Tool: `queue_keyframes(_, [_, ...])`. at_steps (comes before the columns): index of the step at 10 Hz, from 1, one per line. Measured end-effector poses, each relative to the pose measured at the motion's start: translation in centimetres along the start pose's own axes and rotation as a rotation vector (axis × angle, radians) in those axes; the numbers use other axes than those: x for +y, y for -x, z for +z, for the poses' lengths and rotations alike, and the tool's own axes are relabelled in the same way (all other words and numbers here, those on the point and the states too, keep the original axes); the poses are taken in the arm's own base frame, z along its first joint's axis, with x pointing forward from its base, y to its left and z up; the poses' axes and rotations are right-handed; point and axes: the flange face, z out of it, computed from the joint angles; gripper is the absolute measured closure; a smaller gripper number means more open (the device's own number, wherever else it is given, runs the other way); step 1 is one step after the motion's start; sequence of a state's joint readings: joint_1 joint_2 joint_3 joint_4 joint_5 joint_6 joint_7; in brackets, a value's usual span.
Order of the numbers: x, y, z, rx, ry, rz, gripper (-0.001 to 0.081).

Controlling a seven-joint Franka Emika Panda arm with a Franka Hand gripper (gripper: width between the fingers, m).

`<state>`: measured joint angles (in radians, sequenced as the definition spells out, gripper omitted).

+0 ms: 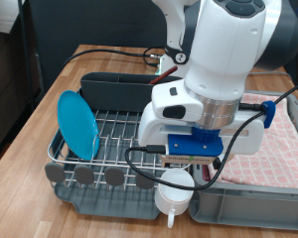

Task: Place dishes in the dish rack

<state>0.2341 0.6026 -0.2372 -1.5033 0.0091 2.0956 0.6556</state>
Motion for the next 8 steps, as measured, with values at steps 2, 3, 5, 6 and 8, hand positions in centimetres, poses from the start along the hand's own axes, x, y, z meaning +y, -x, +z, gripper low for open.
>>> queue_keyframes(2, [0.2, 0.4, -2.4, 0.011, 0.006, 0.004, 0.0003])
queue_keyframes(3, [0.2, 0.6, -3.6, 0.017, 0.011, 0.006, 0.0003])
queue_keyframes(5, [0.2, 1.2, -5.7, 0.032, 0.02, 0.007, 0.0003])
queue_keyframes(6, [0.2, 1.5, -6.6, 0.039, 0.025, 0.005, 0.0003])
queue_keyframes(8, [0.1, 2.1, -8.0, 0.05, 0.034, 0.005, 0.0003])
